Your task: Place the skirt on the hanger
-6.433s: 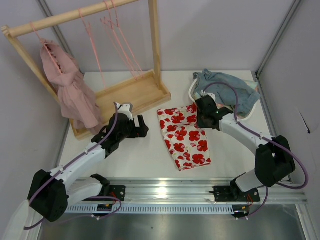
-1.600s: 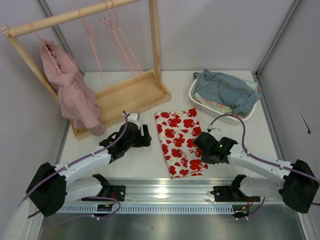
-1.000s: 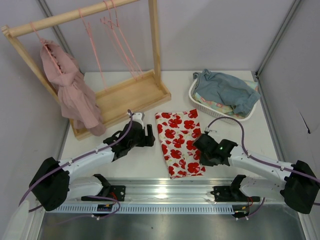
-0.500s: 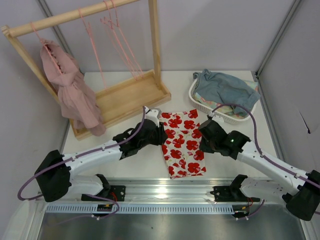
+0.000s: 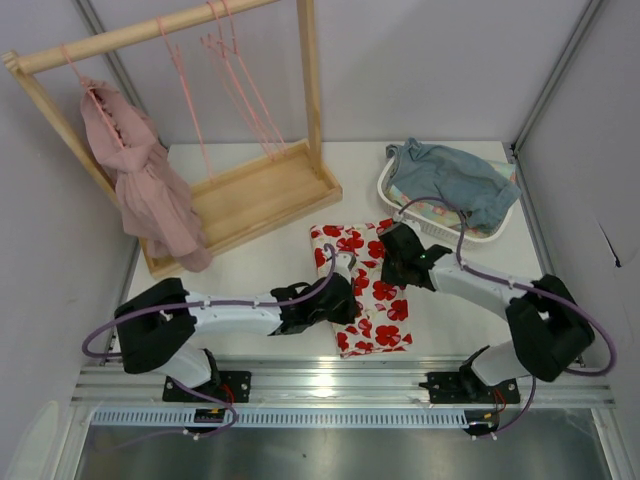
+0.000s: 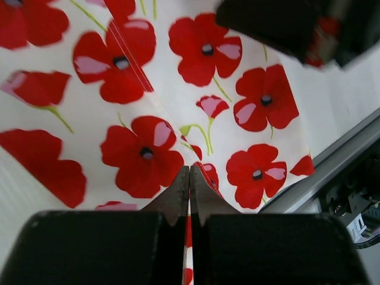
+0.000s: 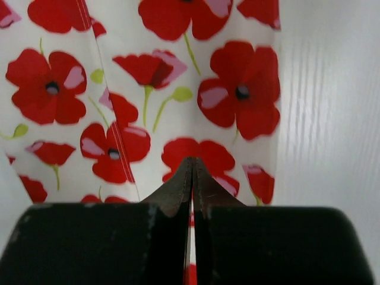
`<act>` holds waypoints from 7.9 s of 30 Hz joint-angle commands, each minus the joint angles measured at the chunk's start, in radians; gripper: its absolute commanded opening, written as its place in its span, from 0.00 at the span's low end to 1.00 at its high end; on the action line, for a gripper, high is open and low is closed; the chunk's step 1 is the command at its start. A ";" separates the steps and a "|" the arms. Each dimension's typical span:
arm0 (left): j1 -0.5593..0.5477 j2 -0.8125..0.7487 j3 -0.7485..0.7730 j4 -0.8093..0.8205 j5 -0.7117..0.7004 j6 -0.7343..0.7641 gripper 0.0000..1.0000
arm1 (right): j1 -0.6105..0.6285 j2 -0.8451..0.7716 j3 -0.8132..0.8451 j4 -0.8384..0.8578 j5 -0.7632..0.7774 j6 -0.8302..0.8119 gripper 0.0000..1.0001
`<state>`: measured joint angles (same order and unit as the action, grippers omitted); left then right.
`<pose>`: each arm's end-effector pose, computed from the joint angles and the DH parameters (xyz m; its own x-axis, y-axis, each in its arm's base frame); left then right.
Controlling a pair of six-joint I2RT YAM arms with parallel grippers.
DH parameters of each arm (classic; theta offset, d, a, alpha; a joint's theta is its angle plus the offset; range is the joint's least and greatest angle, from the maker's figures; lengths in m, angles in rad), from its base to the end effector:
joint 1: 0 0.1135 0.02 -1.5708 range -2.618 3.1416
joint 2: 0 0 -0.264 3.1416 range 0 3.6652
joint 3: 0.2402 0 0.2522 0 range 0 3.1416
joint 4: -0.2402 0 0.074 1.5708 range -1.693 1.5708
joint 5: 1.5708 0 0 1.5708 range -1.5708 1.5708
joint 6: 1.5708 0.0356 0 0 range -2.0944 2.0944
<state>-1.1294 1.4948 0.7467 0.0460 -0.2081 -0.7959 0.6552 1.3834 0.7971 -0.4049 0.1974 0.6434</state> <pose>0.1363 -0.2712 0.1838 -0.7770 0.0080 -0.6295 0.3747 0.8094 -0.4522 0.2165 0.1576 0.1962 -0.8381 0.0979 -0.5366 -0.0119 0.9803 0.1973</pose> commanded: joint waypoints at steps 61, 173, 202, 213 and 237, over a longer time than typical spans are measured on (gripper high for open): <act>0.474 -0.224 0.682 -0.664 0.170 0.448 0.77 | -0.074 -0.317 0.462 -0.310 -0.033 -0.143 0.71; 0.757 -0.918 0.048 -0.685 0.228 0.317 0.00 | 0.125 0.046 0.297 0.080 -0.225 0.039 0.98; 0.372 -1.140 -0.365 -0.603 -0.154 0.012 0.00 | 0.399 0.386 0.411 0.125 0.033 0.133 0.92; 0.358 -1.165 -0.331 -0.667 -0.192 -0.034 0.00 | 0.429 0.539 0.563 -0.012 0.111 0.157 0.91; 0.315 -1.173 -0.345 -0.640 -0.220 -0.019 0.00 | 0.477 0.853 0.844 -0.379 0.335 0.200 0.43</act>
<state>-0.7994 0.3149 0.3813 -0.6373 -0.3904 -0.8124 1.1313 2.1666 1.6367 -0.7189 0.5091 0.8318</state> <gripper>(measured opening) 0.033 0.448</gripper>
